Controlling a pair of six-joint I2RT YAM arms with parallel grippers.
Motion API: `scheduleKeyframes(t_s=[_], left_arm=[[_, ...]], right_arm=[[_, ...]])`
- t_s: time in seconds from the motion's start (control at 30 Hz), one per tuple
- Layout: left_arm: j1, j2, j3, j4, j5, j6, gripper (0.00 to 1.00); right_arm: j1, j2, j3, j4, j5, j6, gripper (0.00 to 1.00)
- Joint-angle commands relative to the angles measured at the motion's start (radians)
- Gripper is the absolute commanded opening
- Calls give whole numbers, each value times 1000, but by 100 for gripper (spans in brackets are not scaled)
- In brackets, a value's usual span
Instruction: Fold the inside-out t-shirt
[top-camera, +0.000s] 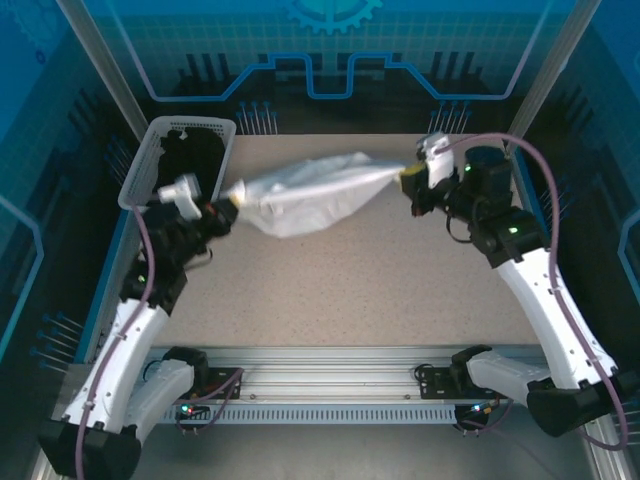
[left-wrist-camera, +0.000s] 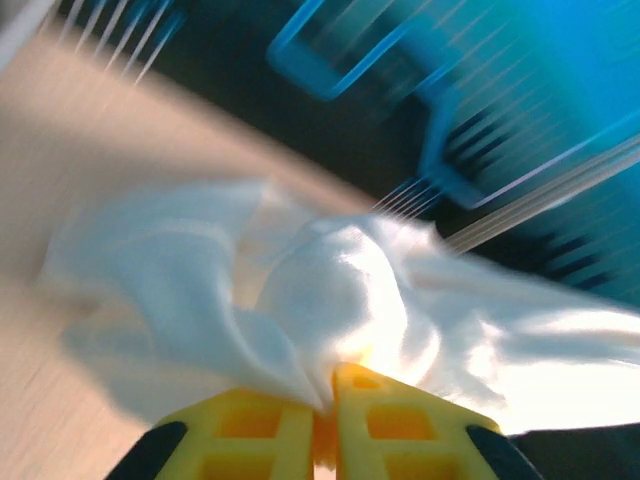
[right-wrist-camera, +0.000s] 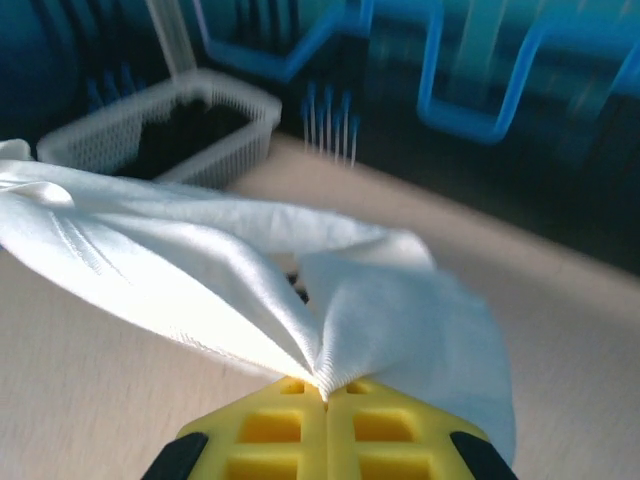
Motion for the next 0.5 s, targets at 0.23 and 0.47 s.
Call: scheduleKeyframes(t_s=[0.23,0.47], left_arm=[[-10,-144,-292,-231,-40,-48,62],[-398,143,-169,-17,-91,-26,68]], right_arm=[[-6,16,-354,-30,-179,141,0],[0,9,-386,-50,-164,172,0]])
